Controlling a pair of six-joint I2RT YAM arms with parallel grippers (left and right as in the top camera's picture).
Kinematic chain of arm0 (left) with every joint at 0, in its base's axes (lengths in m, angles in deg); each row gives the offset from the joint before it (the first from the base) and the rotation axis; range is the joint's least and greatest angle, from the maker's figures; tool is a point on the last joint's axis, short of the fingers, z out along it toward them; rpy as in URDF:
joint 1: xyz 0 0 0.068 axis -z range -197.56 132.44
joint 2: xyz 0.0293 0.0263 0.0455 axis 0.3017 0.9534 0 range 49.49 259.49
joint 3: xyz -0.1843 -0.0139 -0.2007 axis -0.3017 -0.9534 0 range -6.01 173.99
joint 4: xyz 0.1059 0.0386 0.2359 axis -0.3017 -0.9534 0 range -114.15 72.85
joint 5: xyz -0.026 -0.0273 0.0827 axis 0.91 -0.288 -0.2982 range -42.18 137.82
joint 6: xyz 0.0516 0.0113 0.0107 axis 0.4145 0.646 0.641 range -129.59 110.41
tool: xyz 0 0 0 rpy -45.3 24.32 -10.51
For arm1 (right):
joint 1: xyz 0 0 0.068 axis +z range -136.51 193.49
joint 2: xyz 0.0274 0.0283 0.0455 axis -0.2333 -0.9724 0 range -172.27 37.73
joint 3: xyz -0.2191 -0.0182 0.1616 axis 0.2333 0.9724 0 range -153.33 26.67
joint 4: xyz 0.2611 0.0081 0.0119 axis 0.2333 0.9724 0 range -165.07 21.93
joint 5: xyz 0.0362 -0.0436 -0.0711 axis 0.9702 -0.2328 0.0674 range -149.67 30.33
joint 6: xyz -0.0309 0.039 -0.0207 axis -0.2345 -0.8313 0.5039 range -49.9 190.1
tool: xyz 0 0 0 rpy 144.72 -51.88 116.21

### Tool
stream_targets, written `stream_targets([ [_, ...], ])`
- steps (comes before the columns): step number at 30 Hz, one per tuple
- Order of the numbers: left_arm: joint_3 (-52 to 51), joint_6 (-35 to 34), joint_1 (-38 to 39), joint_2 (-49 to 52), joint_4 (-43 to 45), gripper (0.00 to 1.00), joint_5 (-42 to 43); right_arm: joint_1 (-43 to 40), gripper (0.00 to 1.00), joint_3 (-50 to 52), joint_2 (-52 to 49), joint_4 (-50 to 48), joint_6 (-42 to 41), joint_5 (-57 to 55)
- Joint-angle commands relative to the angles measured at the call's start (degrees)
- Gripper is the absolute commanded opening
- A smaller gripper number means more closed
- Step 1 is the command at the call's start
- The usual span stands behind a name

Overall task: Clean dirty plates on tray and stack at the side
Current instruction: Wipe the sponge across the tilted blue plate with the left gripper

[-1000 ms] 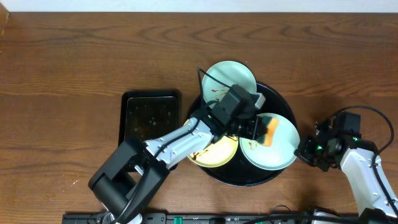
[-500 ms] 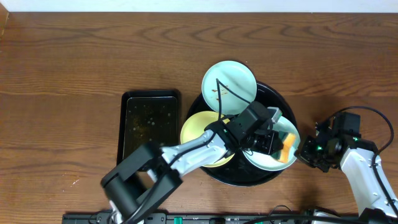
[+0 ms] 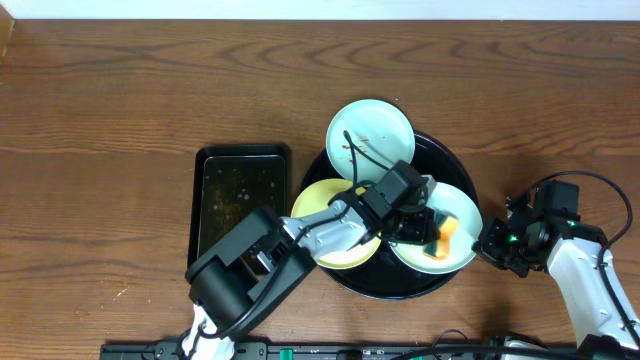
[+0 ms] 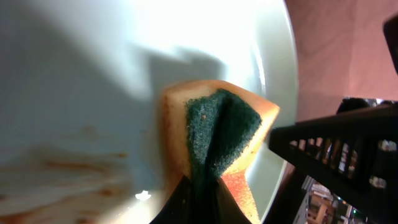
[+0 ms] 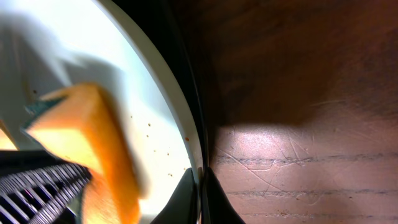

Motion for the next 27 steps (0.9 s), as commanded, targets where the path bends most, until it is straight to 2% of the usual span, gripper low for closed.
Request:
stream_targets([
  [1, 0.5, 2.3, -2.7, 1.4, -3.0, 0.07, -3.6, -0.4, 0.02, 0.0, 0.0, 0.5, 0.5, -3.6],
  [7, 0.5, 4.0, -4.9, 1.4, -8.8, 0.07, -8.1, -0.4, 0.01, 0.0, 0.0, 0.6, 0.5, -4.0],
  [11, 0.5, 3.9, -5.2, 1.4, -12.9, 0.07, -14.9, -0.4, 0.02, 0.0, 0.0, 0.7, 0.5, -4.0],
  [15, 0.5, 1.0, -5.2, 1.3, -15.6, 0.07, -19.6, -0.4, 0.02, 0.0, 0.0, 0.9, 0.4, -4.2],
  [23, 1.1, 0.4, -5.2, 1.2, -17.0, 0.07, -19.1, -0.4, 0.02, 0.0, 0.0, 1.1, 0.4, -4.3],
  [27, 2.4, -0.9, -5.2, 0.7, -20.2, 0.07, -22.3, -0.4, 0.02, 0.0, 0.0, 1.1, 0.5, -4.3],
])
